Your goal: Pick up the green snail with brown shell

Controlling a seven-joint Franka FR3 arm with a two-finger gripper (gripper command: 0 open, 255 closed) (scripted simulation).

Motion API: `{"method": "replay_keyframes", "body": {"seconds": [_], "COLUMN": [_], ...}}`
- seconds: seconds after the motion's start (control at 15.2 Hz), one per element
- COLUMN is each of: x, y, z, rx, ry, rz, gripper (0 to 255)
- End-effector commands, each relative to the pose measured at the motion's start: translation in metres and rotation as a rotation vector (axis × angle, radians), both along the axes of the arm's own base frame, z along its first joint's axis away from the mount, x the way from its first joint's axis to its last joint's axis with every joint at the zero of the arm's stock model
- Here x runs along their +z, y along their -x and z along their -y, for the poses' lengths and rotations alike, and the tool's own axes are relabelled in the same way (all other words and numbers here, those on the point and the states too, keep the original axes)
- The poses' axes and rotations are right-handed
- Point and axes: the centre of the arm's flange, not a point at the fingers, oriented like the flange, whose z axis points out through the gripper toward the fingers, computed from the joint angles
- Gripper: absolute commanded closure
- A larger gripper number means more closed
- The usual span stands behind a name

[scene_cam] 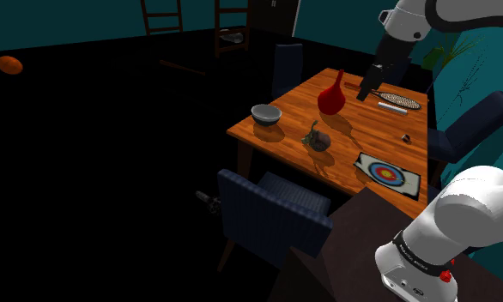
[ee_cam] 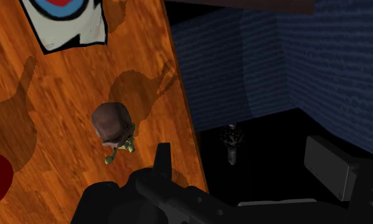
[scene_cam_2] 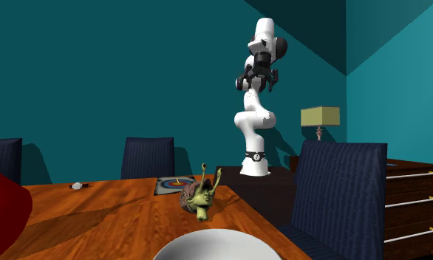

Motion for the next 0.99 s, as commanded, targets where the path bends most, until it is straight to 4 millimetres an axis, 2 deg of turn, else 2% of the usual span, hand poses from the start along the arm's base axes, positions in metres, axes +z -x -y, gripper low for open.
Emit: {"method": "replay_keyframes", "body": {"seconds": [0.0,0.92], "x": [0.0,-0.113], "y": [0.0,-0.118], "z": [0.0,0.078], "rx": [0.0,-0.051], "ry": [0.0,0.057], "rz": [0.0,0.001], "gripper": [0,0]}}
